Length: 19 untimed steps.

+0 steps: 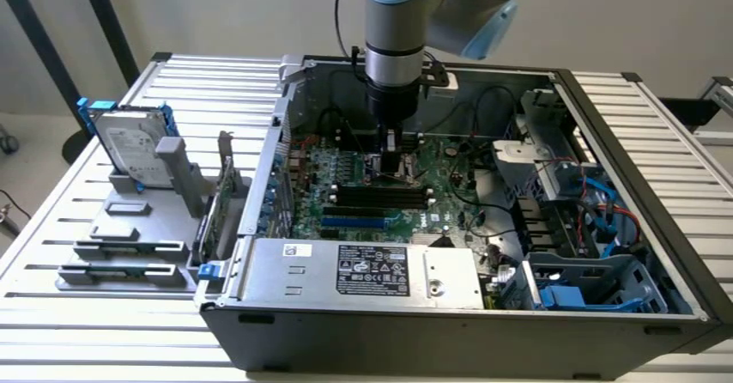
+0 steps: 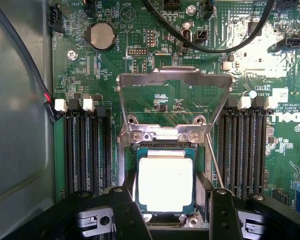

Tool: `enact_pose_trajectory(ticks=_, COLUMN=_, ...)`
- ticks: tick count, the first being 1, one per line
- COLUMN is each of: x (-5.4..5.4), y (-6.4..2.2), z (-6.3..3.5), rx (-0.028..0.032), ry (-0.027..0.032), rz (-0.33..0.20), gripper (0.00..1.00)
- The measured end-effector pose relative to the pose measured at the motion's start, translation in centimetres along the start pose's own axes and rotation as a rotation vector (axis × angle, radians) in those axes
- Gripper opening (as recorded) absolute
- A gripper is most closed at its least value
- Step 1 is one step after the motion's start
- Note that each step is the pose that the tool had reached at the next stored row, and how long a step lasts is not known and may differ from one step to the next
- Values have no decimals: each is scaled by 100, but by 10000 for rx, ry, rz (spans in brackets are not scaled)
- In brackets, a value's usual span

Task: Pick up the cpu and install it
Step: 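Place the cpu into insertion slot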

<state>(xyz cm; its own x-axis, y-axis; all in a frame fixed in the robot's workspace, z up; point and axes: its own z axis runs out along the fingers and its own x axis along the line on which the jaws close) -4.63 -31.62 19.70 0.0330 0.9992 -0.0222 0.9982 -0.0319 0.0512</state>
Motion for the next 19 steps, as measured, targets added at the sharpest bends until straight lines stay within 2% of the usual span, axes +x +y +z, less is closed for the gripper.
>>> enact_pose_trajectory(ticks=8, x=5, y=-1, z=10, rx=-3, ry=-9, rz=0, gripper=55)
enact_pose_trajectory(ticks=10, x=9, y=1, z=15, rx=-12, ry=5, rz=1, gripper=55)
enact_pose_trajectory(ticks=12, x=9, y=0, z=15, rx=-8, ry=-3, rz=0, gripper=56)
enact_pose_trajectory(ticks=13, x=9, y=0, z=14, rx=-6, ry=-5, rz=0, gripper=62)
enact_pose_trajectory(ticks=19, x=9, y=0, z=-1, rx=-5, ry=-8, rz=0, gripper=62)
